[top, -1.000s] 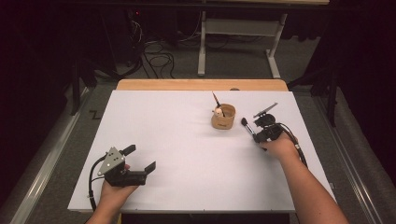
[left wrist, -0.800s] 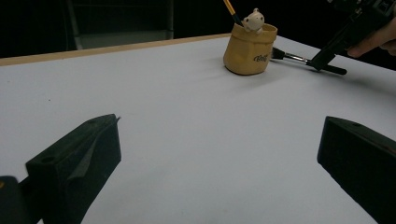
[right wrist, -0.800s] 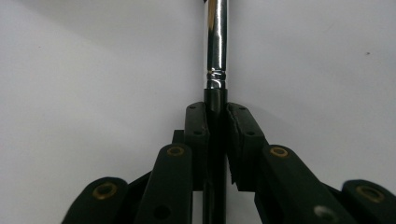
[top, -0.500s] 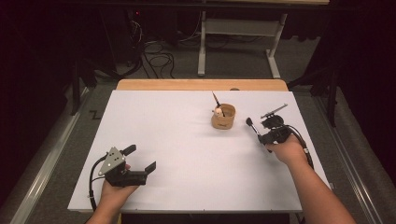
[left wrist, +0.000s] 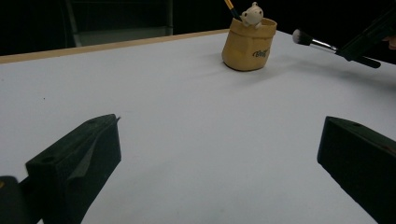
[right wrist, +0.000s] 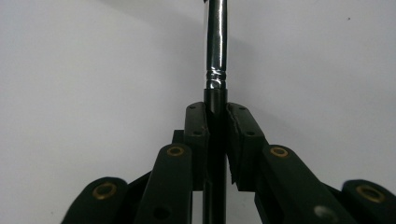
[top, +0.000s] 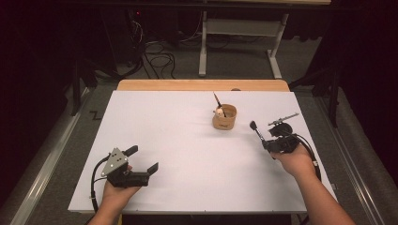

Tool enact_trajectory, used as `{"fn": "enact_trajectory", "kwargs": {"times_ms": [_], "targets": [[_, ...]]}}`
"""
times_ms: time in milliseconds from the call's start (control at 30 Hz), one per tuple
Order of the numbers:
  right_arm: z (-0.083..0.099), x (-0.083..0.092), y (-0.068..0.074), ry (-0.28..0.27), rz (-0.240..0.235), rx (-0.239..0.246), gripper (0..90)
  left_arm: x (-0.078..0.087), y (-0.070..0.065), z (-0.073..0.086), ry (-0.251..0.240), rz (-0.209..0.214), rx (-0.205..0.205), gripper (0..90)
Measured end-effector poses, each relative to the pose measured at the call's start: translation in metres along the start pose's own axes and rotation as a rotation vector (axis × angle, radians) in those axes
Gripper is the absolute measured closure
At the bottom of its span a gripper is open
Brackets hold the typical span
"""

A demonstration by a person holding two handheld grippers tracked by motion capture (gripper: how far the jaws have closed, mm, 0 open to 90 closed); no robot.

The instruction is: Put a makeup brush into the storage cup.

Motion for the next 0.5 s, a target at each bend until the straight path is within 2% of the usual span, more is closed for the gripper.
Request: {"fn": "enact_trajectory", "kwargs": {"times_ms": [267, 500], "targets": [[0.006, 0.007, 0.006, -0.053, 0.0, 0.0, 80.5, -0.001, -0.002, 0.001, 0.003, -0.004, -0.005, 0.6], [0.011, 0.011, 0.018, -0.165, -0.004, -0.011, 80.5, -0.001, -0.001, 0.001, 0.001, -0.005, 0.002, 0.6]]}}
Point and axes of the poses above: each handheld gripper's, and its own axes: x roughly backward along the jaws, z roughly out of its underside, y roughly to its left, the point moved 6 cm from there along -x, roughly forward along the jaws, and after that the axes turned 14 degrees about x, right-handed, at the moved point
